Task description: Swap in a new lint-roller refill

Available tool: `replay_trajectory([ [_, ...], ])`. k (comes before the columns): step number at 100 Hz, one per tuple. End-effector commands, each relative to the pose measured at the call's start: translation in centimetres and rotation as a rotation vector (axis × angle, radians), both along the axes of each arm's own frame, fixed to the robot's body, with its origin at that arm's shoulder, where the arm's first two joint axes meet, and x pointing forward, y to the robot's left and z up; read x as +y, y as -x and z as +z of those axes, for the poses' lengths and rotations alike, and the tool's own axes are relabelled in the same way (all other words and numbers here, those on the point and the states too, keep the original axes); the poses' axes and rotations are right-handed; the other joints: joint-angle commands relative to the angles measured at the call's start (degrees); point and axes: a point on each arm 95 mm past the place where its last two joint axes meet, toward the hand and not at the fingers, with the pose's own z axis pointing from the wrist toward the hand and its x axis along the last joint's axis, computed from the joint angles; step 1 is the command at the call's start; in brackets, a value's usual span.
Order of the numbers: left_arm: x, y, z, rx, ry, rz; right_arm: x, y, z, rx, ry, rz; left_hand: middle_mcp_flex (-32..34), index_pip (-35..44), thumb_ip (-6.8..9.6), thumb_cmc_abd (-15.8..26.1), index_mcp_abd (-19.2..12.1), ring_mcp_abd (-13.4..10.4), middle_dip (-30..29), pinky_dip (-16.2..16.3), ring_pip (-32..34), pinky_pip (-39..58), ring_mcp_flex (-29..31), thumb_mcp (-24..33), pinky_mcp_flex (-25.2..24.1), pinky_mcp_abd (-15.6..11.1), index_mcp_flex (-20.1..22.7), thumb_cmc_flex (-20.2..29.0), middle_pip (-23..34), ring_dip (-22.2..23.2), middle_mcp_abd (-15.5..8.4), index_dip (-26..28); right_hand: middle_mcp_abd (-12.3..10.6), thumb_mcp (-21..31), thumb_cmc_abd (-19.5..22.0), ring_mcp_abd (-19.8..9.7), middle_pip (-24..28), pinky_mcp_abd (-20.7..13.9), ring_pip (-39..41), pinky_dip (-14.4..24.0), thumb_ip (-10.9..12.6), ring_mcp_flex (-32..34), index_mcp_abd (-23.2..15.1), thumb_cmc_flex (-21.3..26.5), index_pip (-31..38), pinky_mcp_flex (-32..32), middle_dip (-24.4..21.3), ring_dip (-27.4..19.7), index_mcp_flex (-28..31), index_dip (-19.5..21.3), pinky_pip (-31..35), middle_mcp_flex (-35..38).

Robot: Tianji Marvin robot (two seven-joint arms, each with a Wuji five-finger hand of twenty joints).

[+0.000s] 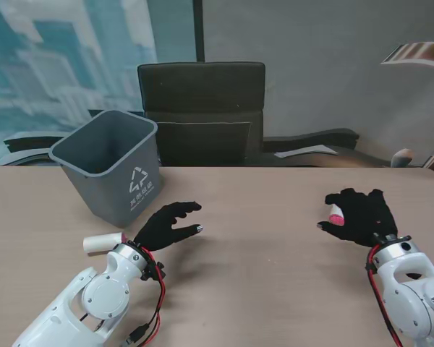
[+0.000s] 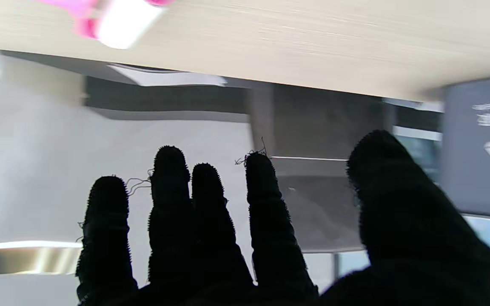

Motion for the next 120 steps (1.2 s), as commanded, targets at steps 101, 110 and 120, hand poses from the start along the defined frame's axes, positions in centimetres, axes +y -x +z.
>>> replay_trajectory([
  [101, -1.1, -0.1, -0.4, 0.055, -0.004, -0.042, -13.5, -9.4, -6.6, 0.14, 0.112, -0.416, -0.8, -0.3, -0.33, 1.0, -0.5, 0.1, 0.0, 1.6, 1.5, 0.7, -0.5, -1.2, -0.5, -1.0, -0.2, 0.3, -0.2, 1.1, -0.4, -0.4, 0.8, -1.0, 3.1, 1.6, 1.2, -0.3, -4.3, 0.5, 2.3, -7.7, -2.4, 1.9, -1.5, -4.6, -0.3, -2.5, -5.6, 0.1, -8.2, -6.2],
  [110, -1.1, 0.0, -0.4, 0.053, -0.005, -0.042, -13.5, -9.9, -7.0, 0.136, 0.1, -0.429, -0.7, -0.3, -0.29, 1.0, -0.5, 0.1, 0.0, 1.6, 1.6, 0.8, -0.4, -1.3, -0.4, -0.9, -0.1, 0.4, -0.1, 1.2, -0.4, -0.4, 1.0, -2.2, 3.5, 1.5, 2.0, -0.4, -3.3, 0.5, 2.4, -7.5, -2.3, 3.3, -1.3, -4.6, -0.4, -2.4, -5.8, 0.3, -6.6, -6.0],
  [120, -1.1, 0.0, -0.3, 0.052, -0.003, -0.043, -13.4, -10.3, -7.5, 0.152, 0.093, -0.439, -0.7, -0.3, -0.28, 1.2, -0.5, 0.1, 0.1, 1.6, 1.6, 0.8, -0.3, -1.4, -0.4, -1.0, -0.2, 0.4, -0.1, 1.2, -0.4, -0.4, 1.0, -2.5, 3.6, 1.6, 2.2, -0.4, -2.6, 0.4, 2.5, -7.0, -2.5, 3.4, -1.2, -4.5, -0.4, -2.3, -5.8, 0.3, -6.0, -6.0],
])
